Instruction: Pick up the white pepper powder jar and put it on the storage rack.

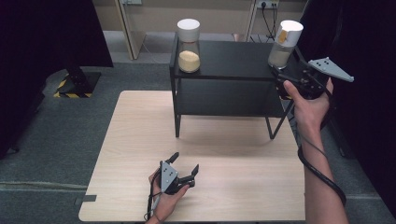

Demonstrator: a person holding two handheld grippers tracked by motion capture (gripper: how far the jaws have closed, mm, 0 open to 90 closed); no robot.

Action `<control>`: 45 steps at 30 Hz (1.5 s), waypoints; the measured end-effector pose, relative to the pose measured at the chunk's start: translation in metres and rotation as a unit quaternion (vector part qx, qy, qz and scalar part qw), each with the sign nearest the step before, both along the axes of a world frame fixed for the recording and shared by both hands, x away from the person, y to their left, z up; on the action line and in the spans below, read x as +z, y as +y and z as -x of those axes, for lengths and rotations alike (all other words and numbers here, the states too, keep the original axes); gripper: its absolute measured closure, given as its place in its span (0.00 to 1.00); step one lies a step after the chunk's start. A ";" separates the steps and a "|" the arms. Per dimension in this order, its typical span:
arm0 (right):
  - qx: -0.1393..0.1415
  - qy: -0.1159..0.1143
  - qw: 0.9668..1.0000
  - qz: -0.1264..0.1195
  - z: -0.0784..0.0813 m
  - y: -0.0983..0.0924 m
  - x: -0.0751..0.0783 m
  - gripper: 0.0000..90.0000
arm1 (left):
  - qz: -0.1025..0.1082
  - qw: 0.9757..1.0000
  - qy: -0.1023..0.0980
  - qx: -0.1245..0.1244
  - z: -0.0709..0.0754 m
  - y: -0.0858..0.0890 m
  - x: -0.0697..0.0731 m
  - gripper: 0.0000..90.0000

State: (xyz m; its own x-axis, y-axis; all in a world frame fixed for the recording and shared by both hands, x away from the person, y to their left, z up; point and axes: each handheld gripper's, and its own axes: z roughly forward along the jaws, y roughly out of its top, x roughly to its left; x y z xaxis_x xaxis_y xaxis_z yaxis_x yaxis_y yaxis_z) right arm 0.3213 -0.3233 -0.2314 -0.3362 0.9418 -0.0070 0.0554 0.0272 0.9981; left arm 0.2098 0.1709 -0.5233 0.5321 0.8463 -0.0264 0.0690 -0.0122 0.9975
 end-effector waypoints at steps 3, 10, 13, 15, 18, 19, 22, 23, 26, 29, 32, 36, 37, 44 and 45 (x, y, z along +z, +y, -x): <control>0.003 -0.001 1.000 0.002 0.005 0.000 -0.003 0.09 | 0.002 1.000 0.000 0.001 0.000 0.000 0.000 0.13; 0.016 -0.002 1.000 0.011 0.016 0.001 -0.013 0.09 | 0.002 1.000 0.000 0.000 0.000 0.000 -0.001 0.13; 0.020 0.000 1.000 0.014 0.020 0.002 -0.018 0.08 | 0.002 1.000 0.000 0.000 0.000 0.000 0.000 0.13; 0.021 0.001 1.000 0.018 0.022 0.002 -0.021 0.08 | 0.002 1.000 0.000 0.000 0.000 0.000 0.000 0.13; 0.024 0.003 1.000 0.019 0.025 0.003 -0.026 0.08 | 0.001 1.000 0.000 0.001 0.000 0.000 0.000 0.13; 0.025 0.005 1.000 0.018 0.026 0.002 -0.027 0.08 | 0.000 1.000 0.000 0.001 0.000 0.000 0.000 0.13; 0.027 0.006 0.999 0.017 0.029 0.002 -0.033 0.08 | 0.001 1.000 0.000 0.000 0.000 0.000 0.000 0.13; 0.028 0.007 0.999 0.016 0.030 0.002 -0.035 0.08 | 0.001 1.000 0.000 0.000 0.000 0.000 0.000 0.13; 0.031 0.009 0.999 0.017 0.033 0.003 -0.040 0.08 | 0.000 1.000 0.000 0.000 0.000 0.000 0.000 0.13; 0.034 0.011 0.999 0.019 0.035 0.003 -0.046 0.08 | 0.001 1.000 0.000 0.000 0.000 0.000 0.000 0.13; 0.035 0.014 0.999 0.020 0.038 0.004 -0.052 0.08 | 0.000 1.000 0.000 0.000 0.000 0.000 0.000 0.13; 0.038 0.019 0.999 0.019 0.042 0.004 -0.062 0.08 | 0.001 1.000 0.000 0.000 0.000 0.000 0.000 0.13; 0.039 0.020 0.999 0.019 0.043 0.004 -0.064 0.08 | 0.000 1.000 0.000 0.000 0.000 0.000 0.000 0.13; 0.043 0.025 0.999 0.019 0.051 0.004 -0.078 0.08 | 0.000 1.000 -0.001 0.000 0.000 0.000 0.000 0.13; 0.043 0.025 0.999 0.019 0.052 0.004 -0.080 0.08 | 0.001 1.000 0.000 0.000 0.000 0.000 0.000 0.13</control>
